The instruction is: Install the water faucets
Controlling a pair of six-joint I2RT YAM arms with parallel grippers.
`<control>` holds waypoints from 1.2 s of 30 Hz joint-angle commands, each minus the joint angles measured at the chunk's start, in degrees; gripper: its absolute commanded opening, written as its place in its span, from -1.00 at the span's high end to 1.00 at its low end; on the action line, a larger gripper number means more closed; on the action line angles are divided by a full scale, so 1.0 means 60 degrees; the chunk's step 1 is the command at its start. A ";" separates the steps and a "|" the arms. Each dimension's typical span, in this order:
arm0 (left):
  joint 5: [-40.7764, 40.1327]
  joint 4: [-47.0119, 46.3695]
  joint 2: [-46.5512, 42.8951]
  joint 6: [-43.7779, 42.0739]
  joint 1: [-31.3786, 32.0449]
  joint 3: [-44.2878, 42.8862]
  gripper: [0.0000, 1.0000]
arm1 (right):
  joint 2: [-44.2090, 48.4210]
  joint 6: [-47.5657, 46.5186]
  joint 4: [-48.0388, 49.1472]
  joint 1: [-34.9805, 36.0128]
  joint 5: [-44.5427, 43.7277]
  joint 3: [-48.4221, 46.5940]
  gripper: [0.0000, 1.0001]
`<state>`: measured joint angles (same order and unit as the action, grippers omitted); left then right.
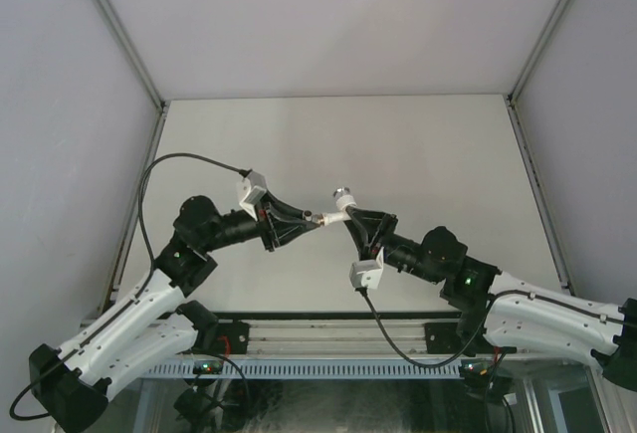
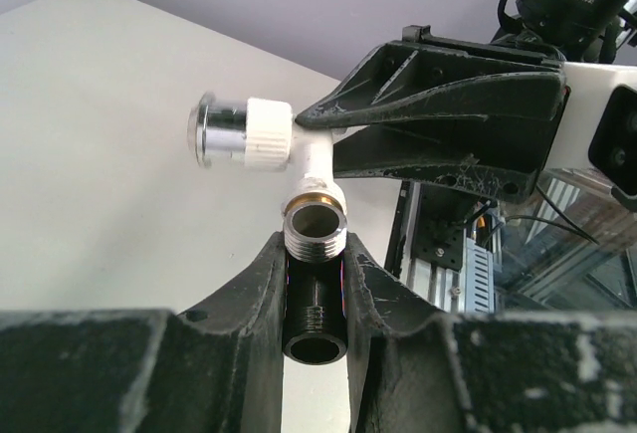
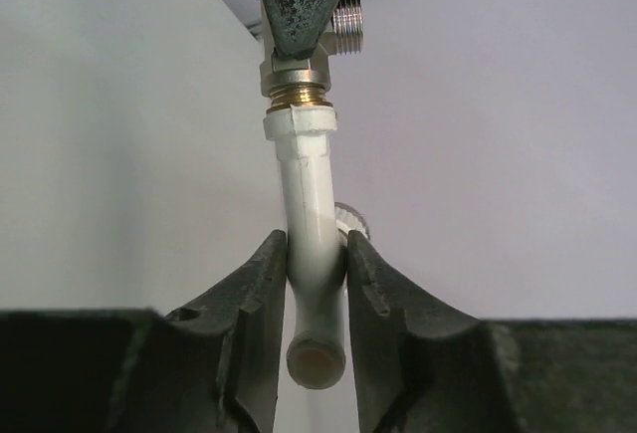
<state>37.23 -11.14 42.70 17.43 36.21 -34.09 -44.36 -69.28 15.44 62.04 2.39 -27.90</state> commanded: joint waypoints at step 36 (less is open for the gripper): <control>0.1114 0.1460 -0.0378 -0.3231 -0.0014 -0.1086 0.99 | 0.0594 0.7241 -0.2728 -0.2650 0.5258 -0.2320 -0.70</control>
<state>44.21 0.23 40.51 -1.19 36.29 -37.41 -43.07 -11.73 -0.21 41.08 43.44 -42.30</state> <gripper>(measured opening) 0.281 0.810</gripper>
